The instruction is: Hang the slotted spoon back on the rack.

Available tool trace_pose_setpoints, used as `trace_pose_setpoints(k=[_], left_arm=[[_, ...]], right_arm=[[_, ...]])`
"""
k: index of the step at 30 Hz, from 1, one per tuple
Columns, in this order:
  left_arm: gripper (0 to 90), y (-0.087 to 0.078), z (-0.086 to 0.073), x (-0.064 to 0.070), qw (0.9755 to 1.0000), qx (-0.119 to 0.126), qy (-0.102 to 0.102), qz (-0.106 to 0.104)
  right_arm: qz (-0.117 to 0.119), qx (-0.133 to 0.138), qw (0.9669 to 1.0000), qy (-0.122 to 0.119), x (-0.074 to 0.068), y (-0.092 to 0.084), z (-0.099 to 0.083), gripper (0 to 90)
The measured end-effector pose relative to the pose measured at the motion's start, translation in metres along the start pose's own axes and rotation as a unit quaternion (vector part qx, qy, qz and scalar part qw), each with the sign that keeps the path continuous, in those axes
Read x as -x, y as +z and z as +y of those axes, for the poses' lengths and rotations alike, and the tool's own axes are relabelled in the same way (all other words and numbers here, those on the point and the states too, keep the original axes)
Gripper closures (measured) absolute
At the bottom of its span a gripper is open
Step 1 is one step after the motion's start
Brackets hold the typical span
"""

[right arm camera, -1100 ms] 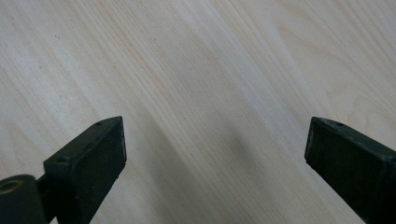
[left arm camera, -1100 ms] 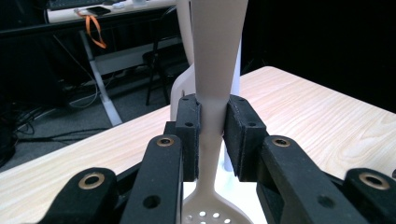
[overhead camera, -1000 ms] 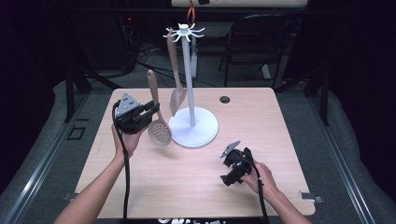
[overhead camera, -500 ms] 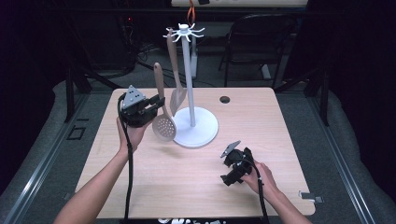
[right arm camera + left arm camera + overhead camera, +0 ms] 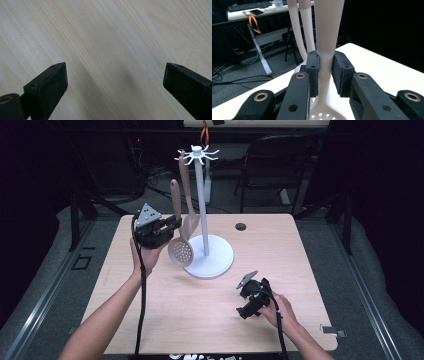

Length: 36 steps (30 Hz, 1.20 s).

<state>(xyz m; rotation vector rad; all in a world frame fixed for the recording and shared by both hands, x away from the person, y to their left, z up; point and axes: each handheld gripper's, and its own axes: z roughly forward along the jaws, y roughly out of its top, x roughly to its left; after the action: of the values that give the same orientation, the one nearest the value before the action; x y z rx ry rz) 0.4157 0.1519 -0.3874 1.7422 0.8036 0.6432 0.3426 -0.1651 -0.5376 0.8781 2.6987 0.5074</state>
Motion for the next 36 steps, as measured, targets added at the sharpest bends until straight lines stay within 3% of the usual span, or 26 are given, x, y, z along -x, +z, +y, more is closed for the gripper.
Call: trace_pose_setpoints(k=[36], left_arm=[[75.7,0.017,0.039,0.001,1.0000,0.005,0.006,0.005]], right_arm=[[-0.002,-0.001,1.0000,-0.002,0.001,0.001,0.000,5.3]])
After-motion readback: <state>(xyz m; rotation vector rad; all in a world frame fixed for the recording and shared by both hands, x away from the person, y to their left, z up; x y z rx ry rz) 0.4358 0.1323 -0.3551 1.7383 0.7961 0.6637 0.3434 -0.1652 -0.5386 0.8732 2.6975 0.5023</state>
